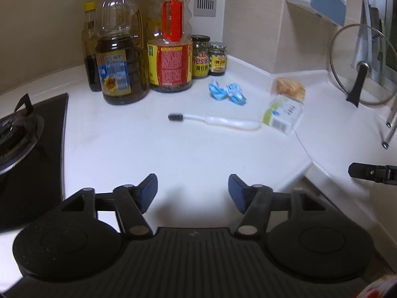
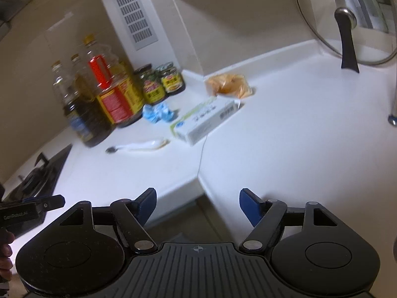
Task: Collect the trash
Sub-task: 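Raise both open tools back toward the counter, then move the right tool to the medicine box while the left tool approaches the toothbrush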
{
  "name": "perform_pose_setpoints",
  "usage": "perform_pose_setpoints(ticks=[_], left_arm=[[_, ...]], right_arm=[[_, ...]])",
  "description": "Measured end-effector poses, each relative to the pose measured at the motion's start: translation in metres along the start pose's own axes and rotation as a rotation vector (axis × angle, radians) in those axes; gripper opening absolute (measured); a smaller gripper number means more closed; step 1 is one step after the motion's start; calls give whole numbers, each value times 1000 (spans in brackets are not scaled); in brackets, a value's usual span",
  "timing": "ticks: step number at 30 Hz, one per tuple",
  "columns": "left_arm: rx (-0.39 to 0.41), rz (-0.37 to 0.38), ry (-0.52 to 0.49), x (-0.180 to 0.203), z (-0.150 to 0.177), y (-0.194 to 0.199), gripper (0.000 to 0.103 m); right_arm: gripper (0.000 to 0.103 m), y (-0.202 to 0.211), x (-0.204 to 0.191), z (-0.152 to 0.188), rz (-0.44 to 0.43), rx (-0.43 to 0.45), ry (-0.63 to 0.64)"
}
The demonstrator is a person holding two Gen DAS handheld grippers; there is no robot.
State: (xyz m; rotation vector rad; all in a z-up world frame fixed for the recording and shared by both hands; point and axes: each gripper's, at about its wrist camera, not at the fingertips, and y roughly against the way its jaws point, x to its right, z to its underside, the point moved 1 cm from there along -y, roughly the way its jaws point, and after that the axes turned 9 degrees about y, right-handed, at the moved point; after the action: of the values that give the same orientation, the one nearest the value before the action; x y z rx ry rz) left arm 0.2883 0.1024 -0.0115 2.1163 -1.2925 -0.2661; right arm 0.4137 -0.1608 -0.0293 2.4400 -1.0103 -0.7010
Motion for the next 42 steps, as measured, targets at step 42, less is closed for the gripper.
perform_pose_setpoints(ticks=[42], left_arm=[[-66, -119, -91, 44, -75, -191, 81]], right_arm=[[95, -157, 0, -98, 170, -10, -114]])
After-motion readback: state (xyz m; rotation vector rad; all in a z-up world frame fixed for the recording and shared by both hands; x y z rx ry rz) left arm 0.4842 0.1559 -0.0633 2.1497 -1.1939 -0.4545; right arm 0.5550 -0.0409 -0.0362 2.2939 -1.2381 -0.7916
